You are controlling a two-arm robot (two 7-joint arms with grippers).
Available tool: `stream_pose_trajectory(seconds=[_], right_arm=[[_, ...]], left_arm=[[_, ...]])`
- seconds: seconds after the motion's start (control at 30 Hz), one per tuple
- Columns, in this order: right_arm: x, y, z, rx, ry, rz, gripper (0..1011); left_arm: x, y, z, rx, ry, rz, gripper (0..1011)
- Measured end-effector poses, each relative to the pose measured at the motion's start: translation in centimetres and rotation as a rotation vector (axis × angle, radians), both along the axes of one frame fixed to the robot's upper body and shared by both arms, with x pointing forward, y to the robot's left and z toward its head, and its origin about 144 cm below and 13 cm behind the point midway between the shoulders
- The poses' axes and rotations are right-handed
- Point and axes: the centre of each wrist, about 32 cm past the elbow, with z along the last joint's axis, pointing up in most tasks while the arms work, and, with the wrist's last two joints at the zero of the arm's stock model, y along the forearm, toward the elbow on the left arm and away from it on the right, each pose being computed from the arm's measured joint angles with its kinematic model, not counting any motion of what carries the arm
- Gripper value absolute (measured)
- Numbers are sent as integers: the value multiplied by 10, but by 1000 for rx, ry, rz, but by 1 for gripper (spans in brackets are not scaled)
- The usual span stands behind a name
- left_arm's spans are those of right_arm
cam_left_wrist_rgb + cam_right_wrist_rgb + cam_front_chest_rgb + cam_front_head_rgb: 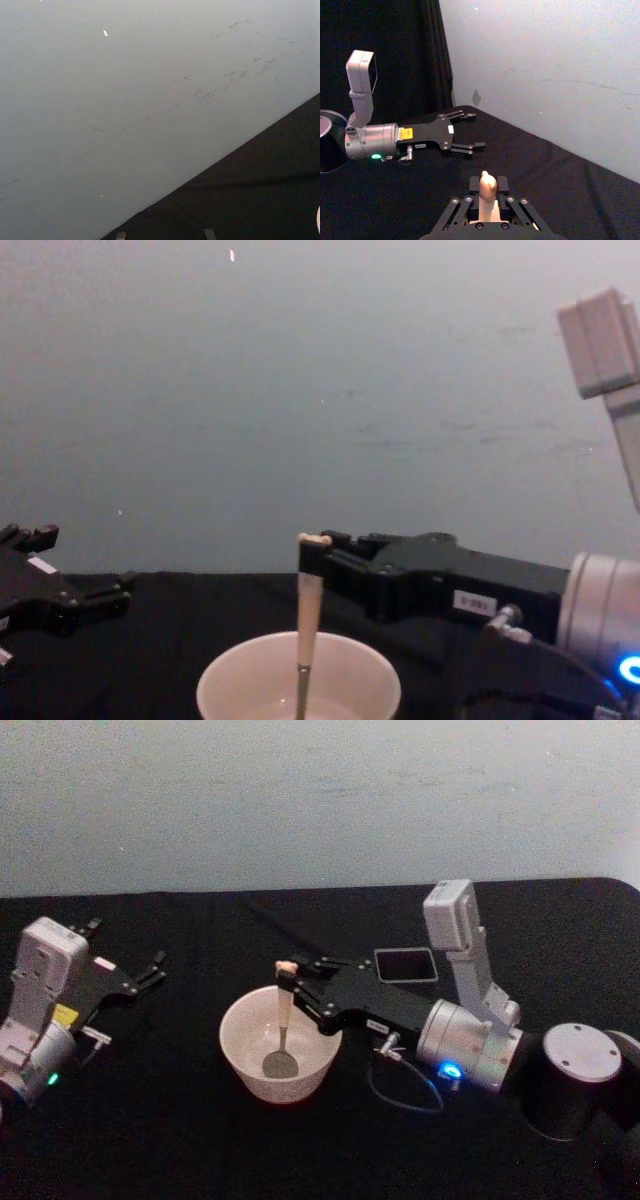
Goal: Pick up the stirring spoon with one hand, stir inside the cup, then place it back in its original position.
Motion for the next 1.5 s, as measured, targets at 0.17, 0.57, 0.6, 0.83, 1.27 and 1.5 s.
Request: stream_pose_trajectory(seconds=[0.17, 0.57, 0.6, 0.83, 1.27, 1.5], right_arm=[[5, 9, -1, -5, 0, 13, 211], [25, 16, 0, -10, 2, -30, 211], [28, 16, 0, -11, 2, -40, 211], [34, 10, 0, -15, 1, -80, 211], [19, -10, 7, 0, -4, -97, 211], [8, -16, 10, 22, 4, -90, 211]], left_arm=[[0, 0, 0, 0, 0, 0, 1001], [0, 0, 0, 0, 0, 0, 1001], [0, 0, 0, 0, 0, 0, 1001], [0, 0, 0, 0, 0, 0, 1001], [0, 0, 0, 0, 0, 0, 1001], [0, 0, 0, 0, 0, 0, 1002]])
